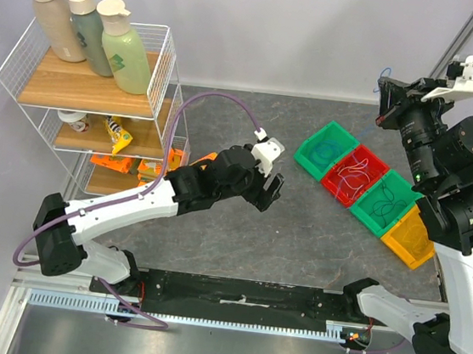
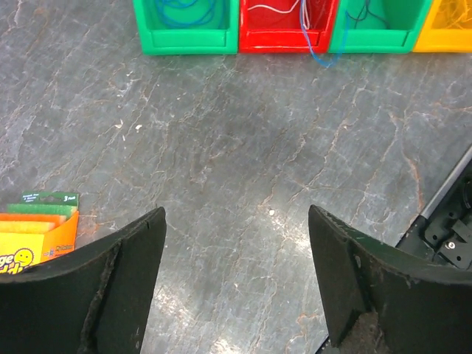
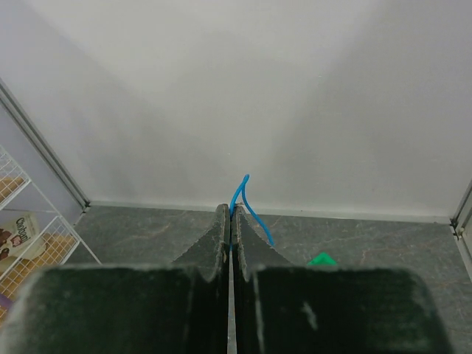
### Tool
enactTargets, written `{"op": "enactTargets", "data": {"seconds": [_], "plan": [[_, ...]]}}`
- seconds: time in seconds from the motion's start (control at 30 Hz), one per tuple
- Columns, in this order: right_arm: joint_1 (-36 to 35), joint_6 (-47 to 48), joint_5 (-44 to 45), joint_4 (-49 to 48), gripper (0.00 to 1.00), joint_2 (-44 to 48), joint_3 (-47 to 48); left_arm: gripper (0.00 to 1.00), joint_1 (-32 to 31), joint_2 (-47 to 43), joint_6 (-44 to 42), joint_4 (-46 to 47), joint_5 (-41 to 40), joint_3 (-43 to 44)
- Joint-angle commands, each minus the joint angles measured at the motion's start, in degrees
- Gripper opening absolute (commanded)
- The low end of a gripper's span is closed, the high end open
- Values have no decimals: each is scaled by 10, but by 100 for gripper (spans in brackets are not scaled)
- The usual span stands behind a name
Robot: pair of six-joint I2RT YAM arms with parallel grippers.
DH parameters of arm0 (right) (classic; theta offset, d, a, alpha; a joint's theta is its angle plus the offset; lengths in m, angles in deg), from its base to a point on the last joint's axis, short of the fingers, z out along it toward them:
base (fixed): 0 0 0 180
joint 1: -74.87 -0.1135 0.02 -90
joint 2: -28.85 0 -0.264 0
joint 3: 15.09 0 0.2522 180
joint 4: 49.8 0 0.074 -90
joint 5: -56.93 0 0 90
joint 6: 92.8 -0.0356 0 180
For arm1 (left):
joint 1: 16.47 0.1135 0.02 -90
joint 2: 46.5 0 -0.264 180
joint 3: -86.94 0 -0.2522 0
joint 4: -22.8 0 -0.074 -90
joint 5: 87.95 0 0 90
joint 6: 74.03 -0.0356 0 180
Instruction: Untangle the cables
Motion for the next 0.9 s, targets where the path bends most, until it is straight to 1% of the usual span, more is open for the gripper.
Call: {"op": "enactTargets", "data": {"seconds": [0.0, 0.13, 0.23, 0.37, 0.43, 0.5, 0.6, 0.7, 0.87], "plan": [[2, 17, 25, -10, 0, -9, 40, 83, -3, -23, -14, 17, 43, 23], [2, 43, 52, -13, 0, -27, 50, 73, -3, -42, -23, 6, 61, 32], [2, 60, 81, -27, 0, -42, 50, 73, -3, -71, -45, 0, 94, 50], [2, 82, 98, -56, 0, -75, 62, 74, -3, -95, -84, -30, 143, 98], [3, 87, 105, -67, 0, -97, 70, 75, -3, -102, -88, -46, 167, 132], [3, 93, 108, -80, 0, -117, 73, 76, -3, -109, -108, -56, 177, 160], [9, 87, 116, -106, 0, -139, 68, 78, -3, -118, -113, -63, 176, 197], [13, 74, 111, -134, 0, -151, 54, 80, -3, -131, -136, -78, 173, 220], [24, 55, 106, -166, 0, -172, 30, 85, -3, -155, -196, -99, 143, 222]]}}
